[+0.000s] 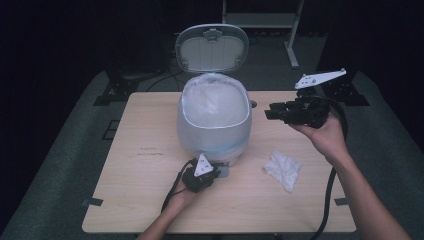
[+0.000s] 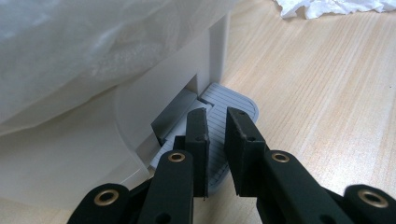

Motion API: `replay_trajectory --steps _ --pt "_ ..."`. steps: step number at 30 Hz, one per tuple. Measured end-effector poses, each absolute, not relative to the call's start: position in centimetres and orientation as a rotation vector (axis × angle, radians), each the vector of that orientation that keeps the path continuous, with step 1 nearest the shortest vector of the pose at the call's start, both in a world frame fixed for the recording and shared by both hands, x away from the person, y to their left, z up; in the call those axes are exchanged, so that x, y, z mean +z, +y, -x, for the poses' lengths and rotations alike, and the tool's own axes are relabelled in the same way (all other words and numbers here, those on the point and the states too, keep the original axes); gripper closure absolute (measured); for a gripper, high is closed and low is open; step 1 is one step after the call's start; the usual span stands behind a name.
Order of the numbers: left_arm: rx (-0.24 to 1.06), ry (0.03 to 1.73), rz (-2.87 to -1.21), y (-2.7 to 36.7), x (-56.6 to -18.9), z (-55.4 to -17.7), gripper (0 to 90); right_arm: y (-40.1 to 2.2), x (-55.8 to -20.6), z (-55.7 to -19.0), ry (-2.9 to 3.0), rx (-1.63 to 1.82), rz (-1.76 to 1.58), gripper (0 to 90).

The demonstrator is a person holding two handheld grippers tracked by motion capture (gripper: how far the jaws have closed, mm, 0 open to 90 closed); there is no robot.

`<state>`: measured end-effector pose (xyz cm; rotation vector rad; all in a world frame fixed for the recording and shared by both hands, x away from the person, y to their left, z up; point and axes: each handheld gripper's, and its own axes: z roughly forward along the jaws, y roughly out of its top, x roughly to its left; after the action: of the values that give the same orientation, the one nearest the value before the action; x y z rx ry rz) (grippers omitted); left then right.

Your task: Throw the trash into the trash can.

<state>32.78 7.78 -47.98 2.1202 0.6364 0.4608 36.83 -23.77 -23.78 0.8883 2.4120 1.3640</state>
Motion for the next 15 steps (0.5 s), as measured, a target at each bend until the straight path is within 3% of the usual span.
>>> replay_trajectory --steps 15 --pt "0.462 0.637 -2.121 7.8 -48.0 -32.8 79.4 -24.8 -25.2 -36.5 2.408 1.360 -0.923 62.9"
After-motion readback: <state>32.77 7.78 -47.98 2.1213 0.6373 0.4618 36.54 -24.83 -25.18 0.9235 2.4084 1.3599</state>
